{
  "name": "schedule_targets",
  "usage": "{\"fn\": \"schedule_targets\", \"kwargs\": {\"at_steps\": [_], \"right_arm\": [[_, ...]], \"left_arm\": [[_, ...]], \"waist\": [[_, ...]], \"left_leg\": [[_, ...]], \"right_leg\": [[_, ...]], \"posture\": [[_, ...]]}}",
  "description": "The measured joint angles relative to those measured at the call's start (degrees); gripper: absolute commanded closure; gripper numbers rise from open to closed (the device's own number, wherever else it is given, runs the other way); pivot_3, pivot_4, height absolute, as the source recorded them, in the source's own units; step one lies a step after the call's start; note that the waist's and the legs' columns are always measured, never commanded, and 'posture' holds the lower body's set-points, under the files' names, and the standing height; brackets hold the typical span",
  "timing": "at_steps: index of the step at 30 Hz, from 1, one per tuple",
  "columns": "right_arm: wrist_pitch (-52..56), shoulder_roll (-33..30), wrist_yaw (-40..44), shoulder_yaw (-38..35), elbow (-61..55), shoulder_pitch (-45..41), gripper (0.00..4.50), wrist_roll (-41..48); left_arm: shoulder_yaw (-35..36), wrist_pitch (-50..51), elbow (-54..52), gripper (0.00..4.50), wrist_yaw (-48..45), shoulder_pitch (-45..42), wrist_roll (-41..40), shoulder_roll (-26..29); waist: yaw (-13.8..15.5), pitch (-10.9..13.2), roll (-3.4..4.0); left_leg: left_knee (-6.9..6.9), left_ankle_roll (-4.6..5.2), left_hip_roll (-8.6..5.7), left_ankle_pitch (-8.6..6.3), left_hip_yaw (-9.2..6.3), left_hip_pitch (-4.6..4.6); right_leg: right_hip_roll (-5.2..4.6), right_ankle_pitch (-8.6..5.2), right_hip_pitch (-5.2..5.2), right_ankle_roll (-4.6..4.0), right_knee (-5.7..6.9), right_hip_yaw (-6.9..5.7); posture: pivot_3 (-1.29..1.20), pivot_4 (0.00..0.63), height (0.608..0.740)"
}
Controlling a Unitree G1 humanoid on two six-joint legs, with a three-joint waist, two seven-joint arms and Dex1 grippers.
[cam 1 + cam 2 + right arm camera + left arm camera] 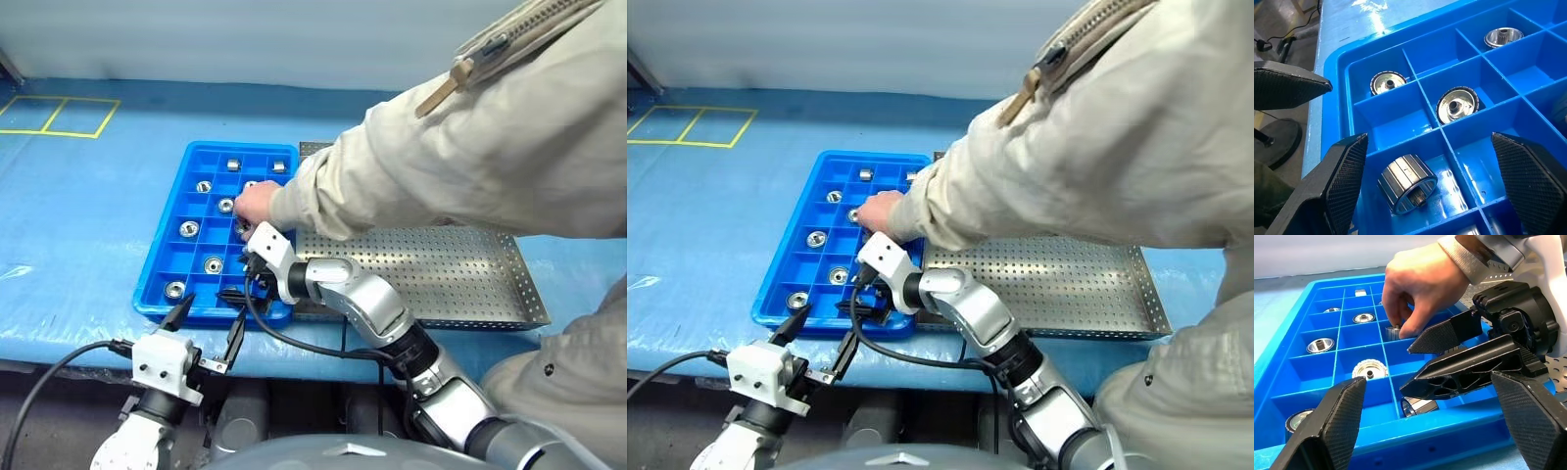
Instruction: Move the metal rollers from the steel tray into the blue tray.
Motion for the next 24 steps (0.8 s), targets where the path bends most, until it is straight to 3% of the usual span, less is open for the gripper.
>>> {"fn": "schedule_targets", "kwargs": {"at_steps": [24], "right_arm": [[-1.10,0.50,-1.24,-1.06,-0.01,0.52,0.22,-0.09]], "left_arm": [[0.21,0.02,0.81,0.00,-0.27,-1.79,-0.01,0.26]], "waist": [[-0.02,-0.06,0.00]], "left_leg": [[0.02,0.00,0.00,0.00,0.00,0.00]], "right_leg": [[0.01,0.01,0.04,0.01,0.01,0.00]], "posture": [[0.26,0.150,0.740]]}}
